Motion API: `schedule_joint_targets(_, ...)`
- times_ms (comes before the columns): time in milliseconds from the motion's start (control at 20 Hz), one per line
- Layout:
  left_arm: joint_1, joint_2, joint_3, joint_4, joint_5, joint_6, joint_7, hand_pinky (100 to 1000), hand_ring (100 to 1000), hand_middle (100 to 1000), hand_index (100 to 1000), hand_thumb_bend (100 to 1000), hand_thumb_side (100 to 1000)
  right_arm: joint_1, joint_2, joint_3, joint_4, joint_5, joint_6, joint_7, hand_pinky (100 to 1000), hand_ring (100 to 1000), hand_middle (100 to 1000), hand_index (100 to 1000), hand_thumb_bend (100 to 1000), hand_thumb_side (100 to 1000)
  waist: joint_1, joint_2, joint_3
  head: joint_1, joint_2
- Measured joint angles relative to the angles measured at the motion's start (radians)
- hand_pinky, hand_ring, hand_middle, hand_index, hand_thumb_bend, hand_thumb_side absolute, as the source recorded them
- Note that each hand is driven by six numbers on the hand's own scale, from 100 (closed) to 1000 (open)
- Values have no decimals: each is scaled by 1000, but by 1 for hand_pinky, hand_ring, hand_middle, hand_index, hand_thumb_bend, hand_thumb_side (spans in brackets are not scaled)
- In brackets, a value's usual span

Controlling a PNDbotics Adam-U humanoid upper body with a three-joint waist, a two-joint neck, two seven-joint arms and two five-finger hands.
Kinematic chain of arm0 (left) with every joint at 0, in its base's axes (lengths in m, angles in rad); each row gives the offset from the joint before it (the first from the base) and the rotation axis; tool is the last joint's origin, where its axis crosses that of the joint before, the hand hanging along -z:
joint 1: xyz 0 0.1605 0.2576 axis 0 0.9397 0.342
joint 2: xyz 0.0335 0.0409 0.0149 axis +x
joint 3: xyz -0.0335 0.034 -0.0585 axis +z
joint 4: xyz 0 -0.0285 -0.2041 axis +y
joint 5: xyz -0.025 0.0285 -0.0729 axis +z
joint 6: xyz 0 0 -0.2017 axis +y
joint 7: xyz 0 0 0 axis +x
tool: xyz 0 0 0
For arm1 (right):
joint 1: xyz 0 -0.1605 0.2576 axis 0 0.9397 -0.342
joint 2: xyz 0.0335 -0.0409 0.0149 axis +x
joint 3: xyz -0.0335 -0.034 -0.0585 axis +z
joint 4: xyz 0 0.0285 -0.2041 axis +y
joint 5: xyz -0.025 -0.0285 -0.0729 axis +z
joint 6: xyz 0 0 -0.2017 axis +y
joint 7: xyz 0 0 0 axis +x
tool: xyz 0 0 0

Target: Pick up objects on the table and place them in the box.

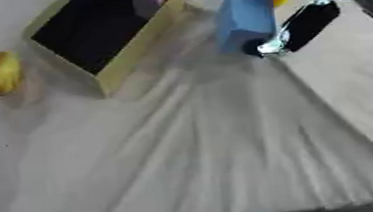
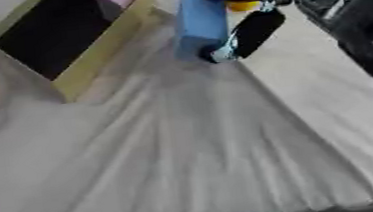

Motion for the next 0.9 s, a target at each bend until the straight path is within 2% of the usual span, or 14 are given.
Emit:
schedule_joint_targets(250, 0, 0, 0, 0, 0, 1, -1, 647, 671, 647, 788, 100, 649, -43, -9, -27, -44, -48, 26, -8, 850, 740, 531, 667, 100, 335, -1, 0, 1, -17, -9)
schedule_joint_targets(450, -8, 1, -2, 0, 1, 1, -5, 647, 671, 648, 788, 100, 647, -87, -2, -27, -36, -67, 24, -14, 853, 754, 549, 683, 100, 320, -10, 4, 21, -45, -26)
schedule_joint_targets(900, -47, 3, -17, 0, 7, -7, -22, 649, 672, 649, 789, 100, 632, -191, 89, -24, 93, -65, -44, -28, 857, 766, 572, 675, 100, 263, -40, 20, 108, -127, -72)
